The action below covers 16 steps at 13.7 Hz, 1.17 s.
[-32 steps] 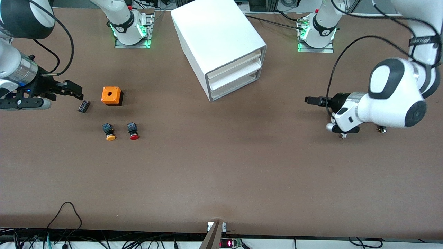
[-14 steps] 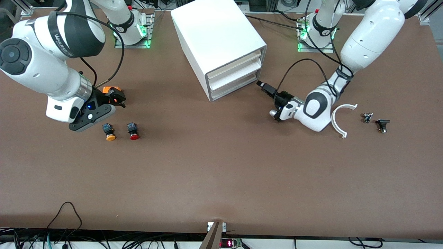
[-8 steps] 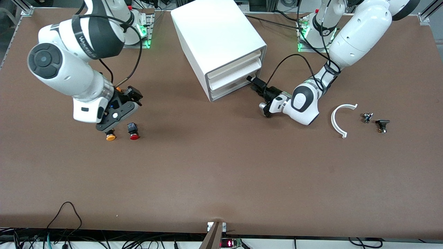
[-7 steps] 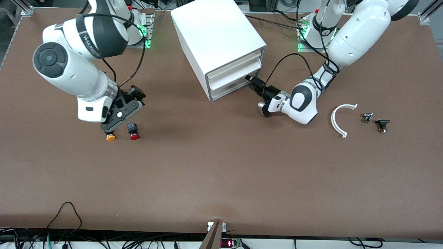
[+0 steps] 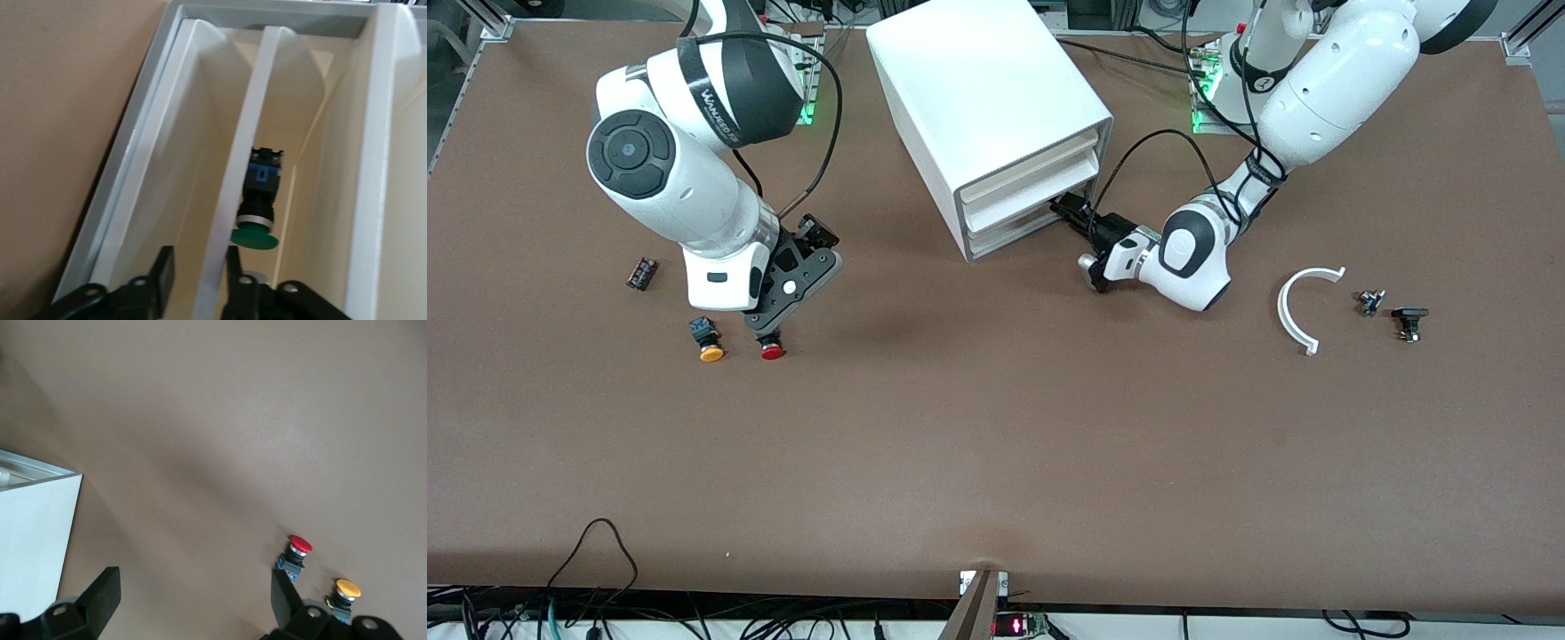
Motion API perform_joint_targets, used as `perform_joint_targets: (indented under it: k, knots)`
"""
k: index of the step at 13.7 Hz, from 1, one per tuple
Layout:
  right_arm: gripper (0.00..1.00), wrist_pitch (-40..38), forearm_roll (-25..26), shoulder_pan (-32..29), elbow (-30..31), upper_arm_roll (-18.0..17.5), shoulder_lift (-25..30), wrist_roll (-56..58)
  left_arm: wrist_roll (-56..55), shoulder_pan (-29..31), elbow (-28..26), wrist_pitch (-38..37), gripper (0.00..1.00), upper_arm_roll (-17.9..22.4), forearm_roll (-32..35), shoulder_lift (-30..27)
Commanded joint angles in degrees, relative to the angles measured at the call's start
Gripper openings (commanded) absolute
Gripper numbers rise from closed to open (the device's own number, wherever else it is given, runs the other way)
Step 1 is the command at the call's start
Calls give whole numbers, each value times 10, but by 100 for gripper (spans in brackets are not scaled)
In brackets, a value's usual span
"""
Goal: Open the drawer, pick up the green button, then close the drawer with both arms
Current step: 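Pull the lower drawer open with the left gripper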
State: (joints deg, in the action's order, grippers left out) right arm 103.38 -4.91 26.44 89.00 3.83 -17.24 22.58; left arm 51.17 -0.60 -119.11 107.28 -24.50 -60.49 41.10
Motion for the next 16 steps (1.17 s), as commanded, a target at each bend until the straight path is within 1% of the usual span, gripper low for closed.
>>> perform_joint_targets:
  k: [1,3,5,6,7,9,10,11,12,13,15,16]
  knots:
    - [100,-5,-10,2,-17,0,-11,9,20,1,-12,16,0,1,-7,-22]
    - [100,-1,-11,1,-18,0,-13,8,24,15,4,17,0,16,-4,-31]
    - [100,-1,-11,1,-28,0,-15,7,20,19,43,17,0,51,-2,-31]
    - [100,-2,-11,2,-34,0,-18,7,17,20,59,17,0,59,-2,-29]
    - [100,-2,-11,2,-36,-1,-21,7,19,20,63,19,0,67,-4,-27]
    - [100,0,-12,1,-37,-19,-30,7,16,22,69,42,0,73,-5,-28]
    - [100,6,-12,1,-39,-35,-37,7,15,24,69,43,62,73,-6,-30]
    - [100,12,-12,2,-53,-52,-46,7,17,34,69,43,94,73,-9,-31]
    - [100,13,-11,2,-72,-74,-62,6,11,45,72,43,100,72,-9,-36]
    - [100,13,-9,3,-99,-96,-81,6,-4,49,92,43,100,73,-7,-44]
    - [100,11,-11,3,-142,-119,-115,8,-121,49,123,43,100,81,17,-72]
    - [100,12,-10,3,-147,-136,-118,8,-191,48,141,46,100,81,68,-96]
